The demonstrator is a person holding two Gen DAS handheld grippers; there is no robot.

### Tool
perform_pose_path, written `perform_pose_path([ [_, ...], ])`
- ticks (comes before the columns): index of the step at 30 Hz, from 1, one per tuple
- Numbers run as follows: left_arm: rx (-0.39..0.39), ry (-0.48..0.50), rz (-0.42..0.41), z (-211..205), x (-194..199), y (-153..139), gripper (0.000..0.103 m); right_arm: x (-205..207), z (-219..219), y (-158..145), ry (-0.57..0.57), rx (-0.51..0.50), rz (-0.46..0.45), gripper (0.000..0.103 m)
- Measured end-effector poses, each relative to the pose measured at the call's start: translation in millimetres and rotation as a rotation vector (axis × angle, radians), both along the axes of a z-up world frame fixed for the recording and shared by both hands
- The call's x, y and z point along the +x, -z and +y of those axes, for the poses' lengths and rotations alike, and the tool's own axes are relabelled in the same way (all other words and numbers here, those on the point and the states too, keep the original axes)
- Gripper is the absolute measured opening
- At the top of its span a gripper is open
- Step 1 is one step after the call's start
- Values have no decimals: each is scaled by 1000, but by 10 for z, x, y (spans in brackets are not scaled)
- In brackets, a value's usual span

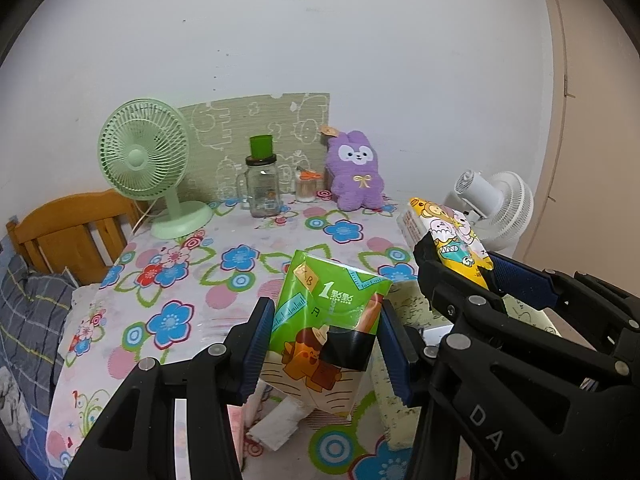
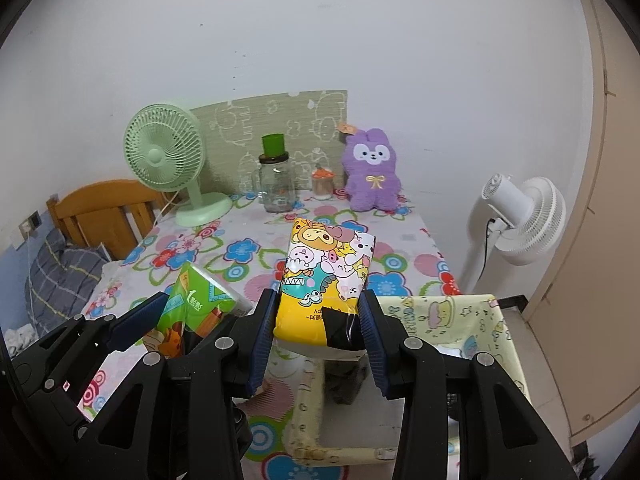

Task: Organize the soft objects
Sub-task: 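Carry the green and yellow packets with both grippers over the paper box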

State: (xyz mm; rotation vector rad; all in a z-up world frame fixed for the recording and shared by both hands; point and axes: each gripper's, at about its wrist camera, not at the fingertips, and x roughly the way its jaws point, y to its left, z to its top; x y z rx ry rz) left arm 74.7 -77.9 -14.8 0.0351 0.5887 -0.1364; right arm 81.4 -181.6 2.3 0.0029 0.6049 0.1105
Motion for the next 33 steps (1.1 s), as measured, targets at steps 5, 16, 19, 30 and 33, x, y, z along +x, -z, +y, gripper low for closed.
perform_pose_path([
  [5, -2, 25, 5, -129, 40, 29, 53, 11, -123, 25, 22, -3, 4, 45],
  [16, 1, 85, 22, -419, 122, 91, 53, 53, -389, 93, 69, -3, 17, 45],
  [19, 2, 105, 30, -503, 145, 109, 53, 61, -466, 121, 84, -1, 23, 45],
  [30, 14, 182, 74, -802, 208, 245, 53, 70, -752, 266, 144, 5, 57, 45],
  [33, 19, 198, 91, -864, 232, 296, 53, 72, -821, 315, 158, 12, 70, 45],
])
